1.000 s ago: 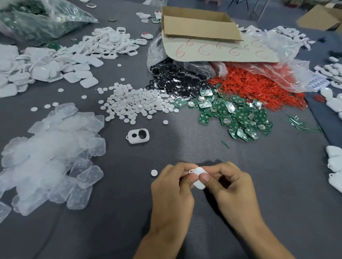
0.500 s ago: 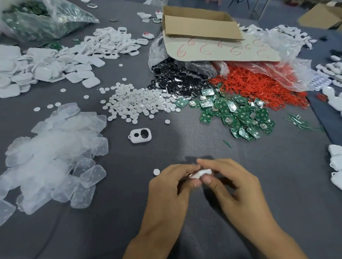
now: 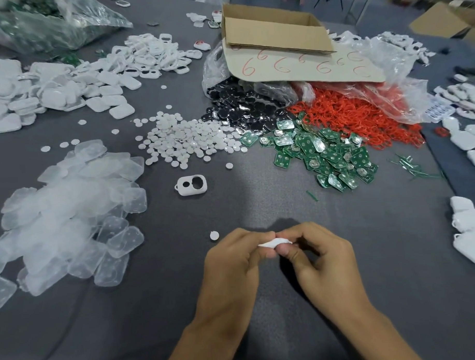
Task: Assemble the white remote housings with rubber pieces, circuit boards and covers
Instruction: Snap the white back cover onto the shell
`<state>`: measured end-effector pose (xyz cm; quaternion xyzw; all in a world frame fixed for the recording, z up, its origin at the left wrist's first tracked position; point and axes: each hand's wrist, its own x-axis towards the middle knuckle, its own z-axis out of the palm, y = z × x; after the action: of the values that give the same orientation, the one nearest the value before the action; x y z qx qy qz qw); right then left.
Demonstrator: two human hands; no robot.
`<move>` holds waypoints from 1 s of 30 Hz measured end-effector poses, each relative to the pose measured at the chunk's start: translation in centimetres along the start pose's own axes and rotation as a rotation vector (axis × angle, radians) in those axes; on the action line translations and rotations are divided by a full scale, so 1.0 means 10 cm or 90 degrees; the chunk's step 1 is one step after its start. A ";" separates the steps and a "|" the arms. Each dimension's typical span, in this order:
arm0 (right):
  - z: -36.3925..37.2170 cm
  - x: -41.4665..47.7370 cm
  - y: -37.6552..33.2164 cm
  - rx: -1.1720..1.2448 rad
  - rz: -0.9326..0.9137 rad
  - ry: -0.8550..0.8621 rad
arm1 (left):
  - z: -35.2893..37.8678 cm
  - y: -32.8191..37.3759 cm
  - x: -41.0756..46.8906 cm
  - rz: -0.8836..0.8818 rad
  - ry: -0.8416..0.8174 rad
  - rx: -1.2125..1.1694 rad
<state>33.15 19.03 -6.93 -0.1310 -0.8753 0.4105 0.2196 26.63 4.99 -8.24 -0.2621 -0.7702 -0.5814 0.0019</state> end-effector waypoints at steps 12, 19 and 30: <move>-0.03 -0.05 0.00 0.183 0.130 -0.026 | -0.02 0.00 0.04 -0.081 -0.043 -0.043; -0.08 -0.11 -0.08 0.006 0.063 -0.049 | -0.14 -0.03 0.06 -0.065 -0.139 -0.038; -0.03 0.12 0.00 0.031 0.104 -0.091 | -0.07 -0.05 0.14 -0.047 -0.137 0.062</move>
<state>32.29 19.70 -6.39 -0.1668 -0.8650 0.4562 0.1260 25.02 4.85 -8.01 -0.2943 -0.8025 -0.5113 -0.0893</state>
